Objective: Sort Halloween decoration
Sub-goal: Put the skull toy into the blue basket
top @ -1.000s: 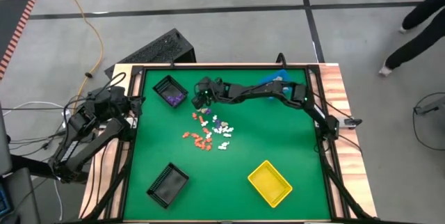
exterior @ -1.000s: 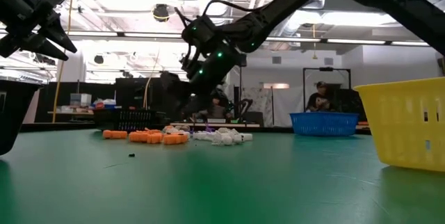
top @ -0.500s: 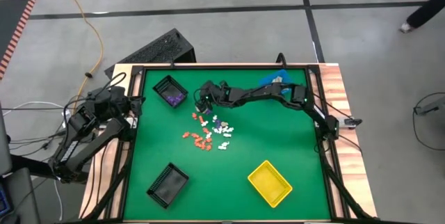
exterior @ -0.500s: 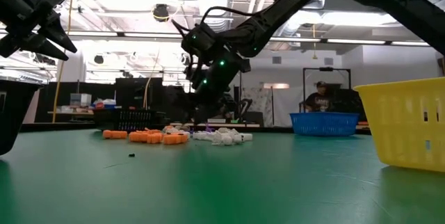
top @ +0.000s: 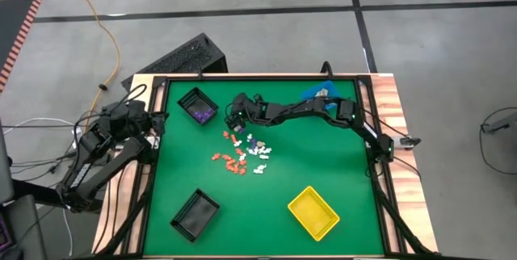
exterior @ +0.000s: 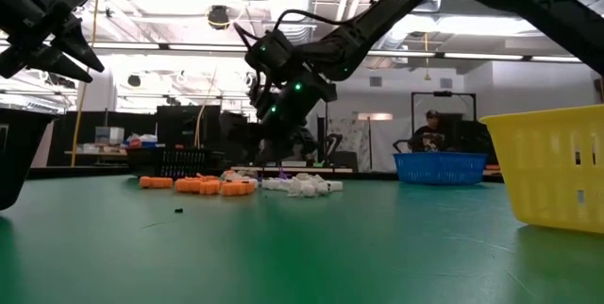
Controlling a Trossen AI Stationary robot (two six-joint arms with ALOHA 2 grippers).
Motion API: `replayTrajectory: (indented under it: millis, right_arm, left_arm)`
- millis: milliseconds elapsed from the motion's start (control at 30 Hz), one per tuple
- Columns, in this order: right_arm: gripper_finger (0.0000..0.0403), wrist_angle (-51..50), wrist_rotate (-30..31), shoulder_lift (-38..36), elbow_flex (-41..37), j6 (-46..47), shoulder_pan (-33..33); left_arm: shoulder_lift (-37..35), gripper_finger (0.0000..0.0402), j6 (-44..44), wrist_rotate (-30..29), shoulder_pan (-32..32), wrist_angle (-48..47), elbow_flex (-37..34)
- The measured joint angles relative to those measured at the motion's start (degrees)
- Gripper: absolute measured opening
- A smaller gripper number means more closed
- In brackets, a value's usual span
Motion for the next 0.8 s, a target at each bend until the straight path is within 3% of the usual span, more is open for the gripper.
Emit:
replayTrajectory:
  millis: [533,800]
  right_arm:
    - [0.0189,1.76,2.49,3.61,0.02,2.19,2.34]
    - [0.0091,0.35,2.25,3.58,0.07,3.63,2.3]
  left_arm:
    - [0.0,0.0143,-0.08,0.0,0.0,-0.07,-0.04]
    - [0.02,0.0143,-0.08,0.0,0.0,-0.11,-0.04]
